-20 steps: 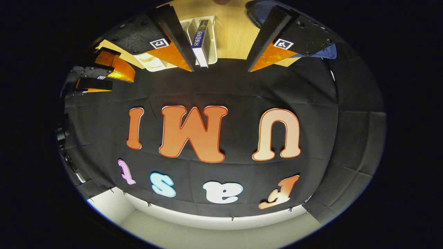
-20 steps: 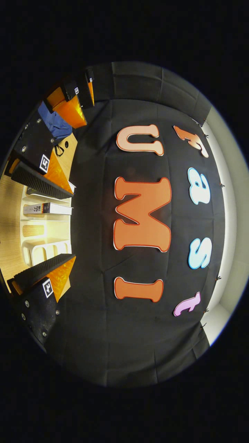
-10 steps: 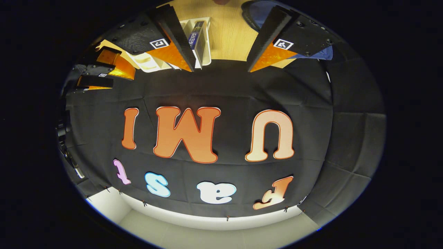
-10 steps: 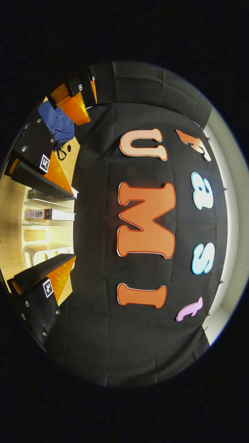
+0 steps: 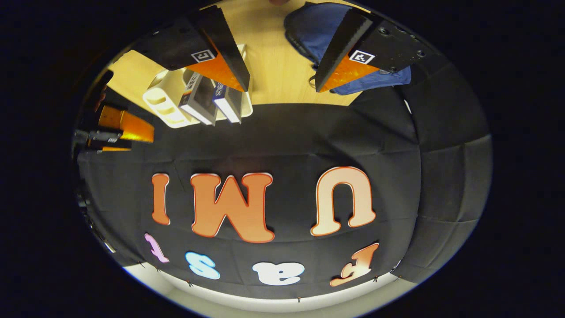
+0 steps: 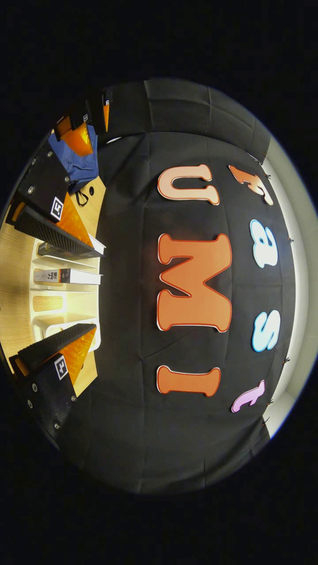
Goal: Open the schoolbag, grab two books from the bookshelf and put them into the schoolbag.
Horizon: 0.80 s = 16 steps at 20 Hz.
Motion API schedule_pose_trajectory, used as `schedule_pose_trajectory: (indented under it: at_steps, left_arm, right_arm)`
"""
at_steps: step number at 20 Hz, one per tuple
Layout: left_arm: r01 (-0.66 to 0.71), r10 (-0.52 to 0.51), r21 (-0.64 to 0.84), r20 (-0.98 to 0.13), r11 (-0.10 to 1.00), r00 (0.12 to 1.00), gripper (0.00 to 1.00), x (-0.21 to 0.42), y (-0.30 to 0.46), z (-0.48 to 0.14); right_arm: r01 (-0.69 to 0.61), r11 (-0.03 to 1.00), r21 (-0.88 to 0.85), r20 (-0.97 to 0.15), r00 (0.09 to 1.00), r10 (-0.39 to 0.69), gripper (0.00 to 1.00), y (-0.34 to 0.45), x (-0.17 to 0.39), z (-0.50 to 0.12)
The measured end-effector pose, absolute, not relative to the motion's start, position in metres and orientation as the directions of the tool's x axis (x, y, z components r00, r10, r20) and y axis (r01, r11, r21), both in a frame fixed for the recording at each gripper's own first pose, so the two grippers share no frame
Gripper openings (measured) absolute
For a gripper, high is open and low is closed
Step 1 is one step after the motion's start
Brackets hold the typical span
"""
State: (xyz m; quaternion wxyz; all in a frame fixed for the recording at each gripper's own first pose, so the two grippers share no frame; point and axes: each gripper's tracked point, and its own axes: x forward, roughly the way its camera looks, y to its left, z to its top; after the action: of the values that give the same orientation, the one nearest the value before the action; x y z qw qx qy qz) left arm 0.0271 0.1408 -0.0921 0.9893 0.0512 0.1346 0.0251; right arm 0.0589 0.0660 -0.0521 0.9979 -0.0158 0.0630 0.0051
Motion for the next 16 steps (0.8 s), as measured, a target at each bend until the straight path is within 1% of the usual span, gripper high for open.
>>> schedule_pose_trajectory:
  at_steps: [3,4,8,11,13,14,16]
  left_arm:
    - [-0.023,0.096,0.213,-0.340,0.977,0.935,0.93,0.012,0.158,-0.131]
    - [-0.009,0.101,0.244,-0.367,0.970,0.925,0.91,0.007,0.161,-0.145]
    - [0.051,0.137,0.364,-0.473,0.930,0.870,0.90,-0.016,0.175,-0.198]
    - [0.121,0.165,0.460,-0.534,0.880,0.829,0.90,-0.035,0.179,-0.234]
    - [0.190,0.196,0.525,-0.593,0.830,0.781,0.90,-0.049,0.182,-0.257]
    - [0.224,0.210,0.543,-0.623,0.809,0.753,0.92,-0.057,0.182,-0.270]
    - [0.269,0.227,0.573,-0.648,0.774,0.727,0.92,-0.063,0.182,-0.289]
  right_arm:
    - [-0.003,0.999,-0.032,-0.143,0.990,-0.001,0.94,0.060,0.061,-0.062]
    - [0.000,1.000,-0.032,-0.148,0.989,-0.004,0.95,0.058,0.061,-0.065]
    - [0.017,0.999,-0.032,-0.165,0.986,-0.022,0.94,0.047,0.063,-0.075]
    - [0.031,0.999,-0.035,-0.173,0.984,-0.036,0.95,0.040,0.064,-0.080]
    - [0.043,0.998,-0.041,-0.177,0.983,-0.049,0.94,0.035,0.064,-0.084]
    - [0.049,0.998,-0.041,-0.181,0.982,-0.055,0.95,0.032,0.064,-0.085]
    - [0.059,0.997,-0.039,-0.187,0.980,-0.065,0.94,0.027,0.062,-0.089]
